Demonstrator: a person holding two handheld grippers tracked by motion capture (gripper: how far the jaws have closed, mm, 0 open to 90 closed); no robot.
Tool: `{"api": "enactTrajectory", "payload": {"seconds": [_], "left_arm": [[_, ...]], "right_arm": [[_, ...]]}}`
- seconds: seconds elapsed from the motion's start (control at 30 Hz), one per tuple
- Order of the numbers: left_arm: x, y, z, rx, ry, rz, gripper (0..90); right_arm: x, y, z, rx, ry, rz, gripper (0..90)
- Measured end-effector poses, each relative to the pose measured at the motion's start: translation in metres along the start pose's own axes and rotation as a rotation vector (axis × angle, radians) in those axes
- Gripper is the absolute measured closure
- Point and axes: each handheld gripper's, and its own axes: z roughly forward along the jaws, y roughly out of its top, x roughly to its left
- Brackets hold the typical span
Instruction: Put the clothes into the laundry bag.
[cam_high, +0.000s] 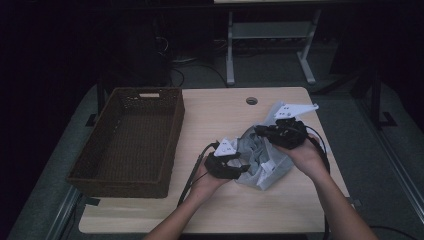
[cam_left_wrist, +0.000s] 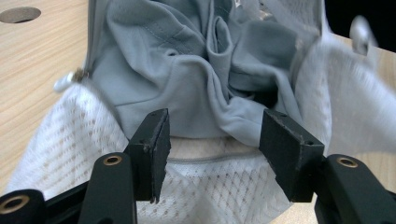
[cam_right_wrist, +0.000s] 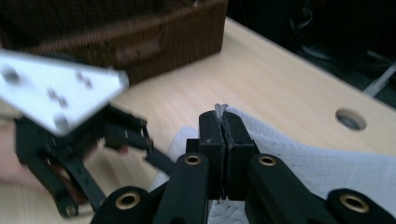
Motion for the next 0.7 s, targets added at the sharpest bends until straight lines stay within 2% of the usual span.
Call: {"api": "enactTrajectory", "payload": {"seconds": [0.13, 0.2, 0.27, 0.3, 0.4, 0.43, 0.53, 0.7], "left_arm": [[-0.001, 0.003, 0.004, -0.003, 0.017, 0.005, 41.7], [-0.002, 0.004, 0.008, 0.015, 0.039, 0.018, 39.2], [-0.002, 0.004, 0.012, 0.032, 0.052, 0.007, 39.0], [-0.002, 0.004, 0.014, 0.040, 0.077, 0.021, 44.9], [-0.001, 0.006, 0.019, 0.058, 0.066, 0.011, 76.9], [0.000, 0.007, 0.018, 0.054, 0.064, 0.019, 81.5], [-0.002, 0.013, 0.005, 0.008, 0.052, 0.026, 84.0], [-0.004, 0.035, -0.034, -0.133, 0.073, 0.041, 84.7]], "right_arm": [[0.000, 0.009, -0.007, -0.043, 0.014, 0.005, 87.8], [0.002, 0.012, -0.008, -0.059, 0.022, 0.000, 87.8], [0.005, 0.014, -0.009, -0.066, 0.030, 0.002, 87.9], [0.006, 0.014, -0.010, -0.068, 0.035, -0.002, 87.8], [0.009, 0.015, -0.010, -0.075, 0.041, -0.012, 87.8], [0.010, 0.015, -0.011, -0.074, 0.040, -0.014, 87.8], [0.008, 0.015, -0.014, -0.084, 0.044, -0.013, 87.8], [0.006, 0.015, -0.016, -0.108, 0.080, 0.015, 87.8]]}}
